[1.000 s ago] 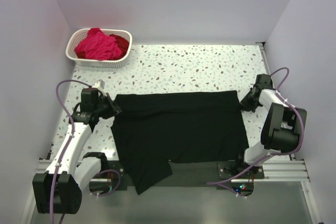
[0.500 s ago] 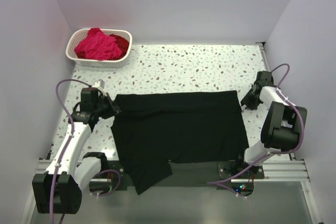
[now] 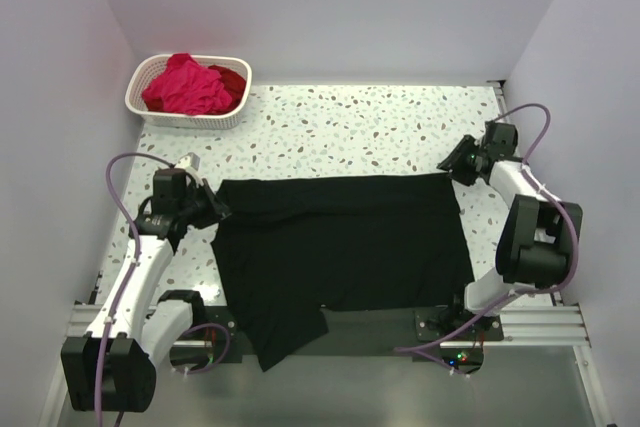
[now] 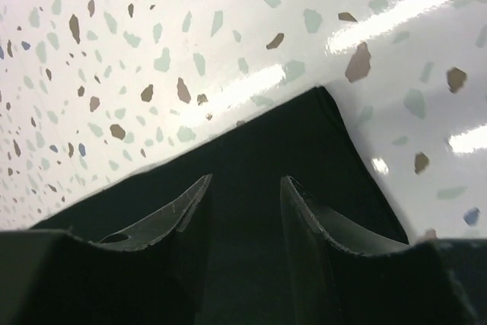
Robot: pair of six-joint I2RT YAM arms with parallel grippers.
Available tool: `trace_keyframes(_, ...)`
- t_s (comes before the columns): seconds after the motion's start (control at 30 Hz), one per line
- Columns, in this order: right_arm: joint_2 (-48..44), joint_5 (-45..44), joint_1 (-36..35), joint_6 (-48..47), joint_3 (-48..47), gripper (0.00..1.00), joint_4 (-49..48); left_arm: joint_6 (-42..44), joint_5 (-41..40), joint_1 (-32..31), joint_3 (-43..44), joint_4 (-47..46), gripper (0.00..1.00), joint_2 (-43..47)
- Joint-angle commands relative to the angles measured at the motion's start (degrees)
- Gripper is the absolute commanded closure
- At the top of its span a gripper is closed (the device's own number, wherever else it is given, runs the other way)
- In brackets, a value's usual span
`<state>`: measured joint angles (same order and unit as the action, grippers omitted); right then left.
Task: Fold and stack the t-shirts
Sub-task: Fold the tshirt
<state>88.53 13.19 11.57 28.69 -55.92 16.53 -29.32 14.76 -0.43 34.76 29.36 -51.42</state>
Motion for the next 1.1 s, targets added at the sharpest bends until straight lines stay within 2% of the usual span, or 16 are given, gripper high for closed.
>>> trace_keyframes(0.0, 5.59, 4.39, -0.15, 2.07, 0.29, 0.56, -8.0, 0.93, -0.87, 0.34, -0.49, 0.34, 1.0, 0.71)
trace_keyframes(0.17, 10.87, 3.33, -0.24, 1.38, -0.41, 0.5, -9.77, 0.93, -1.58, 0.34, -0.75, 0.26, 1.0, 0.53)
trace_keyframes(0.3, 7.37, 0.27, -2.95, -1.96, -1.2, 0.4, -7.32, 0.84, -1.58, 0.34, -0.14, -1.85, 1.0, -1.4)
trace_keyframes(0.37, 5.43, -2.11, -7.07, -4.76, -3.04, 0.36, -3.98, 0.76, -2.02, 0.34, 1.18, -3.86, 1.0, -4.03)
trace_keyframes(0.5, -0.01, -5.8, -16.74, -7.59, -4.19, 0.35, -3.09, 0.67, -2.37, 0.25, 5.04, -8.0, 1.0, -10.97)
trace_keyframes(0.6, -1.34, -5.9, -27.88, -10.22, -4.64, 0.39, -4.75, 0.06, -1.76, 0.16, 10.65, -10.64, 1.0, -17.82)
trace_keyframes(0.7, -1.43, -5.9, -36.14, -12.25, -4.99, 0.45, -7.47, -0.47, -1.67, -0.1, 14.79, -13.45, 1.0, -24.15)
trace_keyframes(0.83, 0.32, -6.6, -45.55, -16.19, -6.13, 0.5, -11.6, -0.12, -3.77, -0.71, 20.24, -14.24, 1.0, -32.84)
trace_keyframes(1.07, 9.54, -8.26, -58.14, -20.95, -13.67, 0.57, -13.72, 1.2, -6.15, -1.95, 24.74, -15.04, 1.0, -40.86)
